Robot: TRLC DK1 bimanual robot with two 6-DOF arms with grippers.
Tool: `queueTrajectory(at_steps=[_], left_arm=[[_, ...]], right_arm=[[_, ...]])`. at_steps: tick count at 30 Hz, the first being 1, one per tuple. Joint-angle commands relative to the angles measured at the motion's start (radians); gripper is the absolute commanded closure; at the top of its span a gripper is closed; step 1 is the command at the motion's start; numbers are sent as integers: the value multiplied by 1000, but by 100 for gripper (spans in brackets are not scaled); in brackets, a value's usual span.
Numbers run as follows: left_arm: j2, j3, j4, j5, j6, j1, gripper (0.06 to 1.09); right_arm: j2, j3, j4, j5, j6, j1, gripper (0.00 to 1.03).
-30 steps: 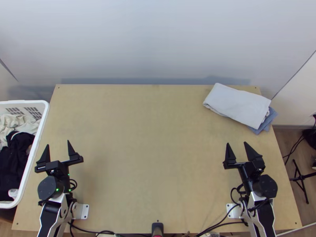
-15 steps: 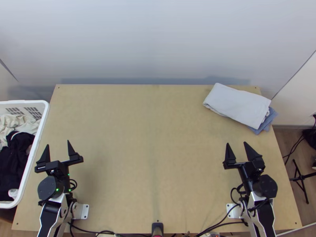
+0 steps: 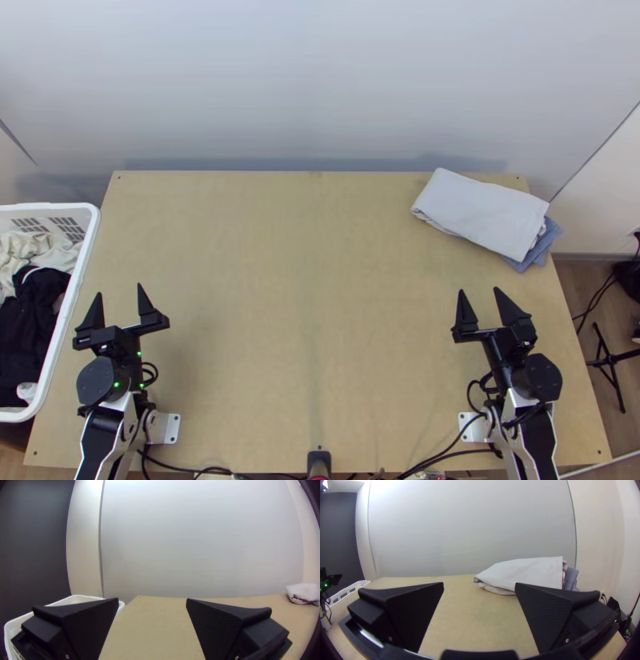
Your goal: Fold the t-shirt
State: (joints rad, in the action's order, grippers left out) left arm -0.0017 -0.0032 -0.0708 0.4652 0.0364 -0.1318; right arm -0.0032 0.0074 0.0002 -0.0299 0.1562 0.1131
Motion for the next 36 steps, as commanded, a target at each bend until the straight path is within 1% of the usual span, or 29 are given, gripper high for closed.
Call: queueTrajectory(at_steps=[1, 3, 4, 6, 8, 11, 14, 19, 21, 25, 27, 30, 31, 33, 34, 36], left_arm=[[0, 0, -9, 0, -39, 17, 10], [0, 0, -14, -5, -21, 9, 10], [-1, 3, -27, -22, -3, 4, 10], [-1, 19, -96, -51, 48, 6, 10], [0, 66, -113, -66, 77, 1, 10], [6, 161, -80, -71, 76, -14, 10], [51, 284, -9, -69, 62, -54, 10], [249, 528, 31, -50, -4, -51, 10], [373, 681, 97, 4, -44, -45, 10], [617, 1003, 296, 121, -135, 0, 10], [721, 1146, 419, 128, -193, 67, 10], [873, 1336, 643, 127, -276, 172, 10], [916, 1381, 700, 119, -288, 212, 10], [988, 1451, 798, 49, -306, 322, 10], [1020, 1468, 836, -14, -308, 394, 10], [1100, 1514, 918, -169, -308, 564, 10]], right_arm=[[0, 0, 0, 1, 0, 0, 3], [0, 0, 1, 1, 0, 0, 3], [0, 0, 0, 1, 0, 0, 3], [0, 0, 0, 1, 0, 0, 3], [0, 0, 0, 1, 0, 0, 3], [0, 0, 0, 1, 0, 0, 3], [0, 0, 0, 1, 0, 0, 3], [0, 0, 0, 1, 0, 0, 3], [0, 0, 0, 1, 0, 0, 3], [0, 0, 0, 1, 0, 0, 3], [0, 0, 0, 1, 0, 0, 3], [0, 0, 0, 1, 0, 0, 3], [0, 0, 0, 1, 0, 0, 3], [0, 0, 0, 1, 0, 0, 3], [0, 0, 0, 1, 0, 0, 3], [0, 0, 0, 1, 2, 0, 3]])
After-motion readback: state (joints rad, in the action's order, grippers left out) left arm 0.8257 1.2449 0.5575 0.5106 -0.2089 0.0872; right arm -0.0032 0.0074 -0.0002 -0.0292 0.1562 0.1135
